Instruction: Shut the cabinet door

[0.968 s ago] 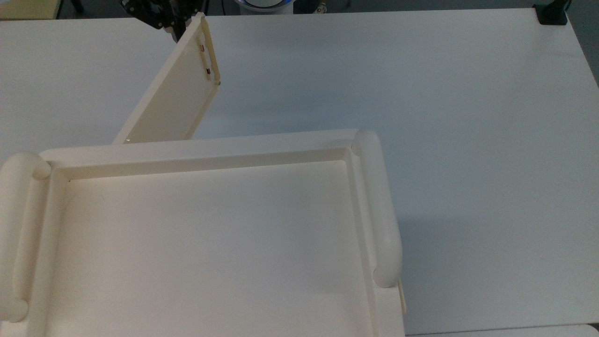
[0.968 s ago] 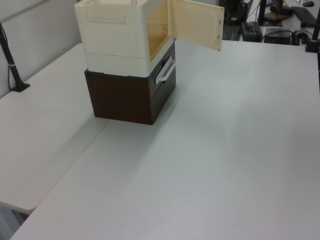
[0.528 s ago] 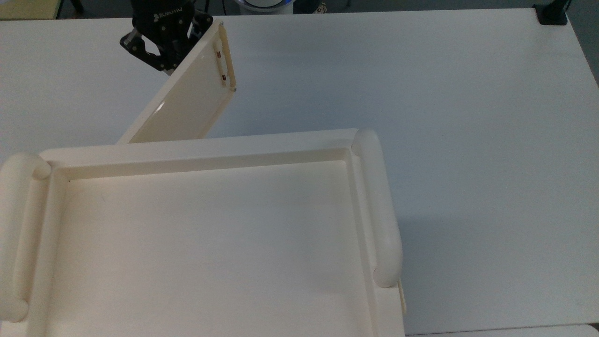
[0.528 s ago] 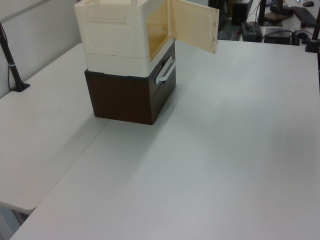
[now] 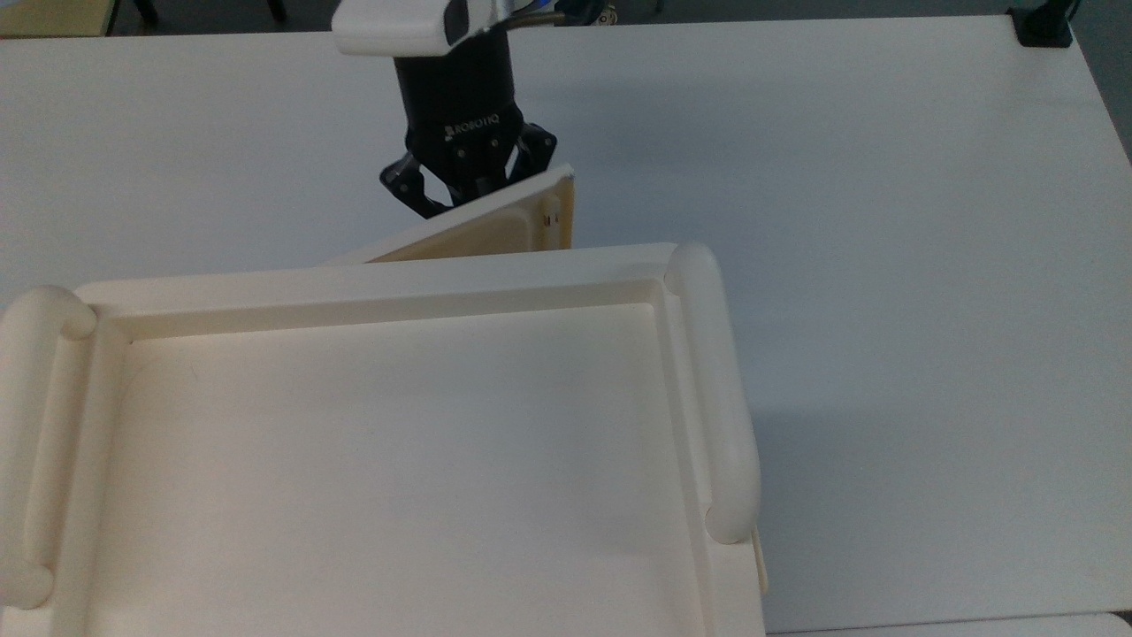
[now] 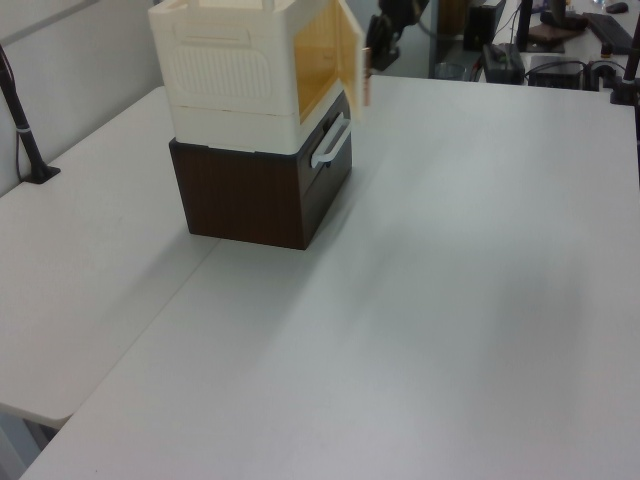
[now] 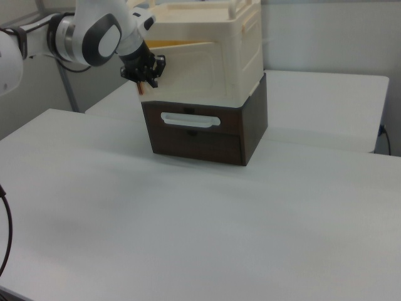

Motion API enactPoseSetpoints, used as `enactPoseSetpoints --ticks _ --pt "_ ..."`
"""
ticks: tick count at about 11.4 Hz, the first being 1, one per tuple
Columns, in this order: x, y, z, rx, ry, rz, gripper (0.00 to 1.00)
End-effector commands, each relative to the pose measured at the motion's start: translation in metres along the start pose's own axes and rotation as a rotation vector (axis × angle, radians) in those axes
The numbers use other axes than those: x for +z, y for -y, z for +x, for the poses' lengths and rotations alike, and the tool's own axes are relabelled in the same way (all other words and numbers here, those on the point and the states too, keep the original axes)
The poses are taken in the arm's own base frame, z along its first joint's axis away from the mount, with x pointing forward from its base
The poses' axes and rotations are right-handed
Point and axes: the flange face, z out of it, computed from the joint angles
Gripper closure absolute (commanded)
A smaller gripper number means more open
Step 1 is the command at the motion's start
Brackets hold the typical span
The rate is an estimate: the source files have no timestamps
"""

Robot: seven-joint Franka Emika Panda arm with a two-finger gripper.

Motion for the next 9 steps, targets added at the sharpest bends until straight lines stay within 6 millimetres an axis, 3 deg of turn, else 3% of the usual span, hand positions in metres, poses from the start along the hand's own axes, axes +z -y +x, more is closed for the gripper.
enactPoseSetpoints --ticks 1,6,8,9 --pt "0.02 0.018 0.029 0.117 -0.128 -0.046 0.91" --pt "0.023 0.016 0.04 0.282 -0.279 -0.095 0.89" --pt "0.012 0.012 0.038 0.294 -0.284 -0.096 0.89" --pt "0.008 0.012 0.024 0.303 -0.242 -0.079 0.88"
